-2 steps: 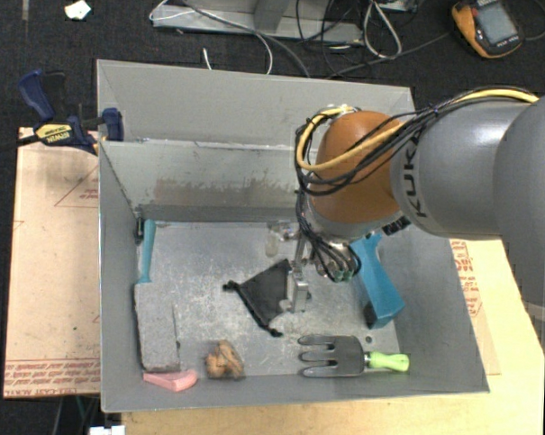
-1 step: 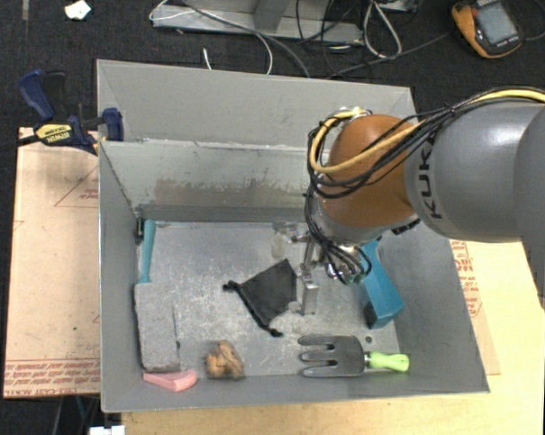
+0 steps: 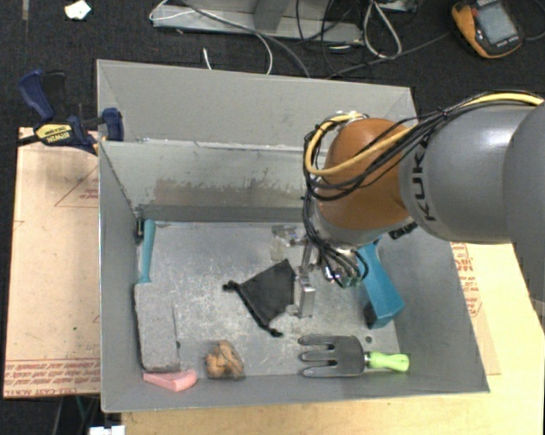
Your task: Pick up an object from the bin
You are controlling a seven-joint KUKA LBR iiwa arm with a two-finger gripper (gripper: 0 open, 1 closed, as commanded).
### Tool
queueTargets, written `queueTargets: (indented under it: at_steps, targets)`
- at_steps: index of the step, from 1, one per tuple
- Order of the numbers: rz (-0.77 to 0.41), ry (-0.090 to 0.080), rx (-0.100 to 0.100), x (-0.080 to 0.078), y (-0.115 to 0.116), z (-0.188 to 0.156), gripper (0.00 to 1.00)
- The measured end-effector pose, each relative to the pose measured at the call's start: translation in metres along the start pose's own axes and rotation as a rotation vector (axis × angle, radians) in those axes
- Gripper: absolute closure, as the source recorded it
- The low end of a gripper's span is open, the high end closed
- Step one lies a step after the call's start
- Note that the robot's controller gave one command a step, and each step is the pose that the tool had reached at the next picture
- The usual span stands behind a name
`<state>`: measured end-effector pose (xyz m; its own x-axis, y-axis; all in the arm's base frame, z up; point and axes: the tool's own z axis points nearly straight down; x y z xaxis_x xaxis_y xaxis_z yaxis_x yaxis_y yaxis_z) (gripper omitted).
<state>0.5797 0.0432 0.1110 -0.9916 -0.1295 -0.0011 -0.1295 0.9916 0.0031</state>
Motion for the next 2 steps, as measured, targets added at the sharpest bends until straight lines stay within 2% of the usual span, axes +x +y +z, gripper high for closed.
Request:
queueTargets:
  at_steps: [1, 2]
  targets:
    - [-0.036, -0.009, -0.002, 0.0073, 0.0042, 0.0437, 0.00]
    - [0.068, -0.007, -0.002, 0.0112, 0.0062, 0.0400, 1.00]
